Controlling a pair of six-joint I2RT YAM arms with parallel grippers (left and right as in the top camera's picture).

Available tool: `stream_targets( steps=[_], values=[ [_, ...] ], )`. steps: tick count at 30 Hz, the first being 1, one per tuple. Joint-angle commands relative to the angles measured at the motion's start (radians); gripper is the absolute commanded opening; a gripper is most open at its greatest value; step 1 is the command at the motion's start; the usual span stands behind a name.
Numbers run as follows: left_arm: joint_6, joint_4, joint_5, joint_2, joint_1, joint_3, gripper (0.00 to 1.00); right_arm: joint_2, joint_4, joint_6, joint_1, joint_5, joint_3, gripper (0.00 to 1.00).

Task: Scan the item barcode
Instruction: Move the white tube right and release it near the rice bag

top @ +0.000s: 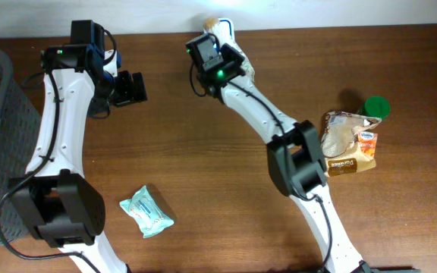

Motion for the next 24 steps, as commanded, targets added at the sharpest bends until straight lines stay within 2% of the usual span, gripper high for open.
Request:
stream_targets(
  steps=[1,4,5,7,9,12,16,18,19,20,21,22,23,24],
  values=[
    [0.003,-0.001,-0.007,0.004,0.003,0.000,0.99,-0.383,-0.201,0.369,-0.014,-0.215,0.026,0.04],
    [0.003,0.000,-0.007,0.004,0.003,0.000,0.99,-0.583,-0.440,0.632,-0.052,-0.445,0.026,0.04],
    [0.003,0.000,-0.007,0.004,0.003,0.000,0.99,-0.663,-0.573,0.729,-0.099,-0.565,0.026,0.04],
    [0.003,-0.001,-0.007,0.004,0.003,0.000,0.99,-0.732,-0.853,0.842,-0.250,-0.751,0.026,0.04],
    [0.003,0.000,-0.007,0.004,0.003,0.000,0.99,-0.713,-0.987,0.857,-0.349,-0.753,-0.018,0.04],
    [0.003,-0.001,-0.007,0.004,0.003,0.000,0.99,-0.697,-0.922,0.856,-0.430,-0.753,-0.280,0.04],
    [0.003,0.000,-0.007,0.004,0.003,0.000,0.99,-0.697,-0.479,0.841,-0.444,-0.752,-0.792,0.04],
    [0.003,-0.001,-0.007,0.004,0.003,0.000,0.99,-0.697,-0.336,0.814,-0.444,-0.741,-0.926,0.04],
    [0.003,-0.001,-0.007,0.004,0.003,0.000,0.99,-0.697,-0.333,0.815,-0.452,-0.712,-0.950,0.05],
    [0.003,0.000,-0.007,0.004,0.003,0.000,0.99,-0.697,-0.354,0.815,-0.465,-0.707,-0.952,0.20],
    [0.003,0.000,-0.007,0.004,0.003,0.000,0.99,-0.697,-0.379,0.815,-0.481,-0.707,-0.951,0.23],
    [0.003,0.000,-0.007,0.004,0.003,0.000,0.99,-0.697,-0.401,0.815,-0.496,-0.711,-0.945,0.30],
    [0.003,0.000,-0.007,0.004,0.003,0.000,0.99,-0.700,-0.466,0.814,-0.520,-0.739,-0.908,0.41],
    [0.003,0.000,-0.007,0.004,0.003,0.000,0.99,-0.704,-0.526,0.779,-0.530,-0.779,-0.854,0.46]
  ],
)
